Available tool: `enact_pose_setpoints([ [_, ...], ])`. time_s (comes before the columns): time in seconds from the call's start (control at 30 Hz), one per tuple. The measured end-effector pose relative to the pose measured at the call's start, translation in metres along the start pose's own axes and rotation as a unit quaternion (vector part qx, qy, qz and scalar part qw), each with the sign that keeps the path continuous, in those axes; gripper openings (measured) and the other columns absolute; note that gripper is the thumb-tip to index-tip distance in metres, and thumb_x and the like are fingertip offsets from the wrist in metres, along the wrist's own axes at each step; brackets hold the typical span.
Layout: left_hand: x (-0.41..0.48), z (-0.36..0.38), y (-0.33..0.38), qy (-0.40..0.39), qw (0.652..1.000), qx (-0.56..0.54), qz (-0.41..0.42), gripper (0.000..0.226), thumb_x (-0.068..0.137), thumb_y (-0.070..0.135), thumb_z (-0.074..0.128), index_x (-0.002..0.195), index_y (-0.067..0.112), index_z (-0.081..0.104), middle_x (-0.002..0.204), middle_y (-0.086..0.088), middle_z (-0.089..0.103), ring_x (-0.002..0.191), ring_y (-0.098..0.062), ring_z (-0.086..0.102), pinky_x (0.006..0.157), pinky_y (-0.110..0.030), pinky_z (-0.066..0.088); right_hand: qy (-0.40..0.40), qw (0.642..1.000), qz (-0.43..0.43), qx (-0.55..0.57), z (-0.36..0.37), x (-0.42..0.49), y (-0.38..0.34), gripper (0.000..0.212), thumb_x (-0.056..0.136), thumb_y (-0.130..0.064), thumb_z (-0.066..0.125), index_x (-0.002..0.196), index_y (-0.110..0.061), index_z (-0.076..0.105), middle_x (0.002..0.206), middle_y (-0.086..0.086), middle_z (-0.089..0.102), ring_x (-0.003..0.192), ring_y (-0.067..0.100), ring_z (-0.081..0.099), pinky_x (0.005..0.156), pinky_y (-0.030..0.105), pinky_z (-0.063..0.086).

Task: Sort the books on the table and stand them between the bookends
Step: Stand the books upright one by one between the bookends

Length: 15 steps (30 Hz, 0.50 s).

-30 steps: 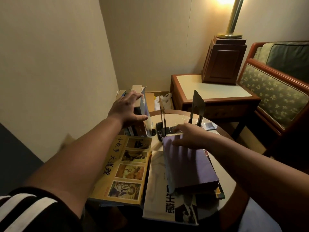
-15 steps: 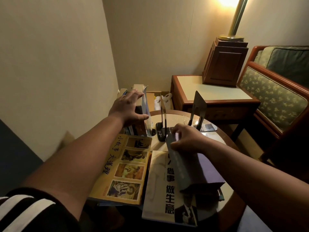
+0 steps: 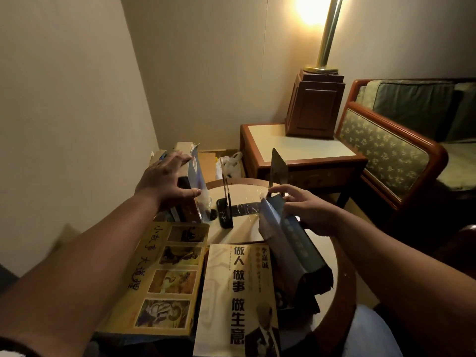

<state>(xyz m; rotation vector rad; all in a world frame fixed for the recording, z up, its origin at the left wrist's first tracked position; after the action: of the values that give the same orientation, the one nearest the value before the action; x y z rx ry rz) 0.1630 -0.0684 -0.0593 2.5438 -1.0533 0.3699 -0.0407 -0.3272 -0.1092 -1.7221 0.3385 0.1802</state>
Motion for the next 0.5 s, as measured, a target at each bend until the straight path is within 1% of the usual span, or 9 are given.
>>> enact_pose_setpoints([
  [0.07, 0.000, -0.001, 0.001, 0.001, 1.000, -0.001, -0.001, 0.093, 0.067, 0.064, 0.075, 0.143, 0.031, 0.035, 0.152, -0.001, 0.037, 0.131, -0.033, 0.046, 0.097, -0.051, 0.046, -0.005, 0.999, 0.001, -0.036, 0.001, 0.000, -0.005, 0.050, 0.088, -0.001, 0.060, 0.128, -0.031, 0.058, 0.136, 0.009, 0.044, 0.116, 0.032, 0.056, 0.092, 0.048, 0.057],
  [0.17, 0.000, -0.001, 0.002, -0.003, 1.000, 0.002, -0.003, 0.093, 0.067, 0.064, 0.076, 0.144, 0.031, 0.034, 0.153, -0.002, 0.036, 0.131, -0.034, 0.045, 0.097, -0.052, 0.046, -0.013, 0.994, 0.028, -0.108, 0.006, -0.001, -0.012, 0.046, 0.092, -0.004, 0.057, 0.125, -0.036, 0.058, 0.132, 0.003, 0.042, 0.112, 0.030, 0.055, 0.080, 0.053, 0.060],
  [0.23, 0.000, -0.001, 0.002, -0.005, 1.000, 0.000, -0.004, 0.093, 0.067, 0.064, 0.076, 0.144, 0.031, 0.034, 0.153, -0.002, 0.036, 0.132, -0.034, 0.044, 0.098, -0.053, 0.046, -0.016, 0.990, 0.039, -0.133, 0.010, 0.000, -0.013, 0.052, 0.093, -0.005, 0.057, 0.130, -0.041, 0.054, 0.137, 0.005, 0.039, 0.108, 0.027, 0.054, 0.078, 0.051, 0.061],
  [0.3, -0.001, -0.002, 0.002, -0.007, 1.000, -0.003, -0.006, 0.093, 0.068, 0.064, 0.076, 0.144, 0.031, 0.034, 0.155, -0.003, 0.035, 0.135, -0.034, 0.042, 0.100, -0.054, 0.045, -0.029, 0.989, 0.036, -0.138, 0.015, 0.002, -0.014, 0.062, 0.095, -0.003, 0.053, 0.137, -0.049, 0.049, 0.151, 0.005, 0.030, 0.109, 0.025, 0.052, 0.082, 0.051, 0.060],
  [0.33, -0.001, -0.002, 0.002, -0.007, 1.000, -0.002, -0.006, 0.093, 0.068, 0.064, 0.076, 0.144, 0.031, 0.034, 0.155, -0.003, 0.035, 0.136, -0.034, 0.042, 0.101, -0.054, 0.044, -0.038, 0.988, 0.037, -0.144, 0.017, 0.002, -0.015, 0.065, 0.096, -0.001, 0.050, 0.138, -0.051, 0.048, 0.156, 0.003, 0.025, 0.114, 0.028, 0.050, 0.087, 0.054, 0.058],
  [0.37, -0.001, -0.002, 0.002, -0.007, 1.000, -0.001, -0.006, 0.093, 0.068, 0.064, 0.076, 0.144, 0.031, 0.034, 0.155, -0.003, 0.034, 0.136, -0.034, 0.041, 0.101, -0.054, 0.044, -0.046, 0.987, 0.040, -0.150, 0.018, 0.001, -0.016, 0.066, 0.097, -0.001, 0.047, 0.139, -0.052, 0.048, 0.159, 0.002, 0.022, 0.120, 0.035, 0.049, 0.090, 0.056, 0.055],
  [0.4, 0.000, -0.002, 0.002, -0.007, 1.000, 0.000, -0.005, 0.092, 0.068, 0.063, 0.076, 0.144, 0.030, 0.034, 0.155, -0.003, 0.034, 0.136, -0.034, 0.041, 0.101, -0.054, 0.044, -0.051, 0.986, 0.044, -0.154, 0.018, -0.001, -0.017, 0.065, 0.097, 0.000, 0.045, 0.138, -0.050, 0.050, 0.159, 0.003, 0.023, 0.126, 0.042, 0.047, 0.090, 0.056, 0.055],
  [0.43, 0.000, -0.003, 0.003, -0.007, 1.000, 0.000, -0.005, 0.092, 0.068, 0.063, 0.076, 0.144, 0.030, 0.035, 0.155, -0.003, 0.035, 0.136, -0.034, 0.042, 0.100, -0.054, 0.044, -0.053, 0.985, 0.047, -0.156, 0.018, -0.003, -0.018, 0.062, 0.097, 0.000, 0.044, 0.137, -0.047, 0.053, 0.157, 0.004, 0.025, 0.127, 0.044, 0.046, 0.086, 0.051, 0.058],
  [0.5, -0.001, -0.003, 0.004, -0.005, 1.000, -0.001, -0.003, 0.092, 0.069, 0.061, 0.076, 0.144, 0.028, 0.036, 0.155, -0.004, 0.035, 0.134, -0.035, 0.043, 0.100, -0.053, 0.044, -0.040, 0.987, 0.049, -0.149, 0.013, -0.004, -0.019, 0.056, 0.097, 0.000, 0.043, 0.130, -0.041, 0.060, 0.148, 0.002, 0.030, 0.120, 0.032, 0.051, 0.074, 0.038, 0.061],
])
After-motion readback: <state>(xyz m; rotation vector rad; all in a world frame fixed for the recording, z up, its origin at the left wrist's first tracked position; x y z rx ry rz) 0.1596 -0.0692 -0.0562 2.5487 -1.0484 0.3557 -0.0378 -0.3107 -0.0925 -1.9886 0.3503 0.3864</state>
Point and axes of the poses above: each hand's wrist, its own x-axis towards the middle knuckle, its own z-axis out of the palm, y = z × x, the point moved 6 cm from there along x, towards the middle knuckle
